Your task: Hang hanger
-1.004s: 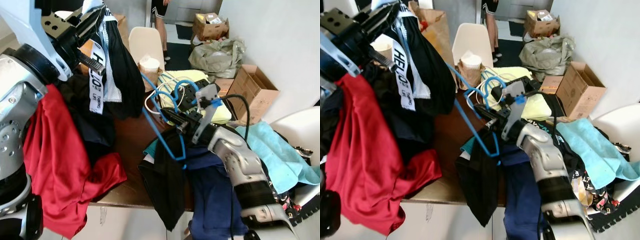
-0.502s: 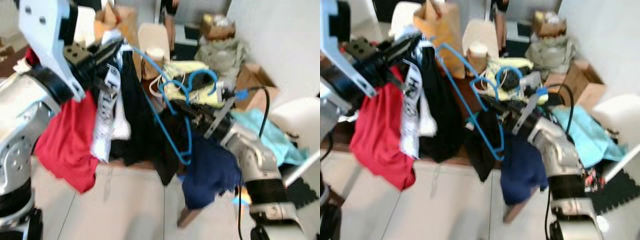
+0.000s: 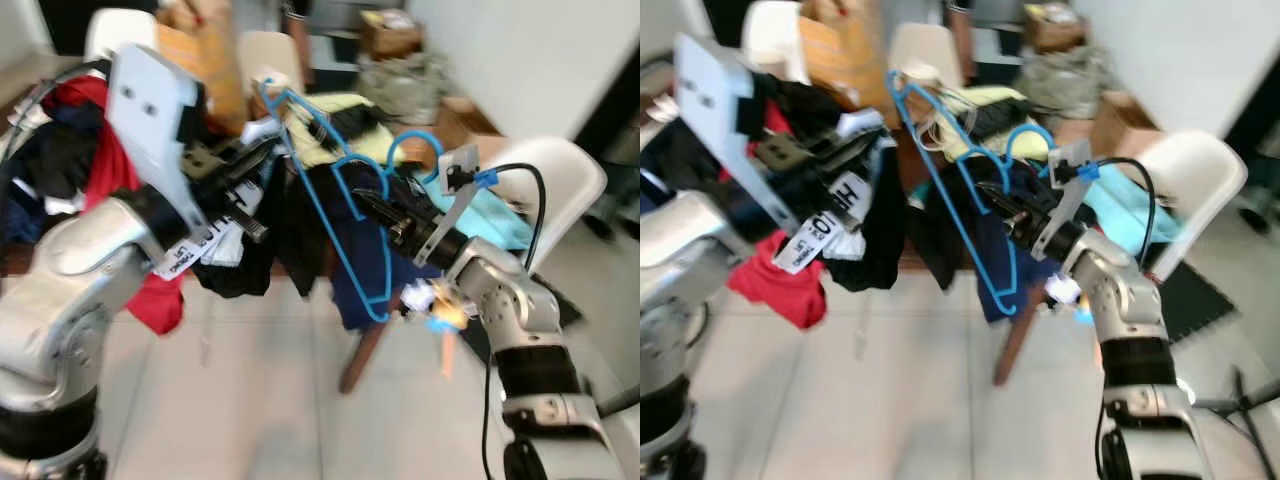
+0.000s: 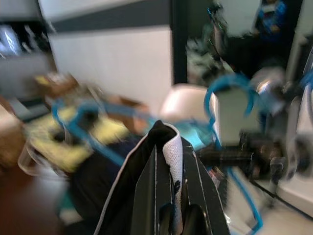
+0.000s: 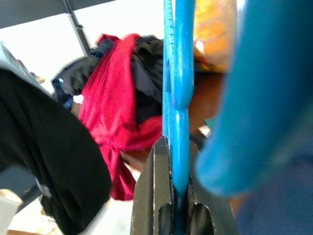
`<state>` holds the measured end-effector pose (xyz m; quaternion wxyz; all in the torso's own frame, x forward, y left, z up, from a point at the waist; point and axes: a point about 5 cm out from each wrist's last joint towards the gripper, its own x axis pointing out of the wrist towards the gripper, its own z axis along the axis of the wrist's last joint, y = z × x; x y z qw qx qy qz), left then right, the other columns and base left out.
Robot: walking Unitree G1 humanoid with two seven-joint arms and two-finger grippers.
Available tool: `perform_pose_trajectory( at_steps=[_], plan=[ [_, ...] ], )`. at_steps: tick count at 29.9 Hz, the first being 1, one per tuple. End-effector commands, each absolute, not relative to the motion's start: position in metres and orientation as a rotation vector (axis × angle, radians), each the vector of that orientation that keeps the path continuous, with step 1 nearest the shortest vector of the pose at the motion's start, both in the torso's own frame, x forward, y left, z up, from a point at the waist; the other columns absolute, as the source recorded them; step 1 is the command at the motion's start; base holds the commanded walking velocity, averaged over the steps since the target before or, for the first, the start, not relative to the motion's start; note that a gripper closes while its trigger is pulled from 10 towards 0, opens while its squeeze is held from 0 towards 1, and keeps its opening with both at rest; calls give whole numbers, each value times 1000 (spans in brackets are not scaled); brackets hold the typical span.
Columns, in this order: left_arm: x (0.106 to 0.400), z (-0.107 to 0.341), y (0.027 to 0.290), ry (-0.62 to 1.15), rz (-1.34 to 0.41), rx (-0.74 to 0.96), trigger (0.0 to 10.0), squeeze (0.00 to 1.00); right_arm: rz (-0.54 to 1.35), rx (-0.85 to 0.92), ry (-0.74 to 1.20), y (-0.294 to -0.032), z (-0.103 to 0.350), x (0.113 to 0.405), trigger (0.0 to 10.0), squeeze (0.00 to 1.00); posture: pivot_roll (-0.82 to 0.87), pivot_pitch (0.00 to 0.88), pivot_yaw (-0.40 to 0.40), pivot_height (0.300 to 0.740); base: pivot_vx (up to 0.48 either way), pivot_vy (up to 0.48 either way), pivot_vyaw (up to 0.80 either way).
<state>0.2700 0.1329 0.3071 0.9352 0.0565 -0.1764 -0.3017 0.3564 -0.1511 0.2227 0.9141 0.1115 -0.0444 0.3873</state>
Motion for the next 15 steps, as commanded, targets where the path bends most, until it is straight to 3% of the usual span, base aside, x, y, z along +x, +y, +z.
perform_pose_trajectory(
  at_steps=[1, 4, 12, 14, 15],
  plan=[
    [271, 306, 126, -374, -617, 120, 10000, 0, 765, 196, -70, -152, 223, 360, 10000, 0, 41, 55, -74, 740, -300, 0, -800],
    [283, 279, 121, -273, -564, 72, 10000, 0, 663, 142, -8, -159, 213, 368, 10000, 0, 36, 54, -73, 740, 0, 0, -800],
    [288, 247, 125, -159, -518, 107, 10000, 0, 621, 100, 16, -163, 207, 369, 10000, 0, 29, 49, -71, 740, 0, 0, -800],
    [281, 193, 140, 19, -361, 170, 10000, 0, 570, 63, 67, -162, 185, 359, 10000, 0, 10, 54, -71, 740, 0, 0, -800],
    [281, 193, 140, 19, -361, 170, 10000, 0, 570, 63, 67, -162, 185, 359, 10000, 0, 10, 54, -71, 740, 0, 0, -800]
  ],
)
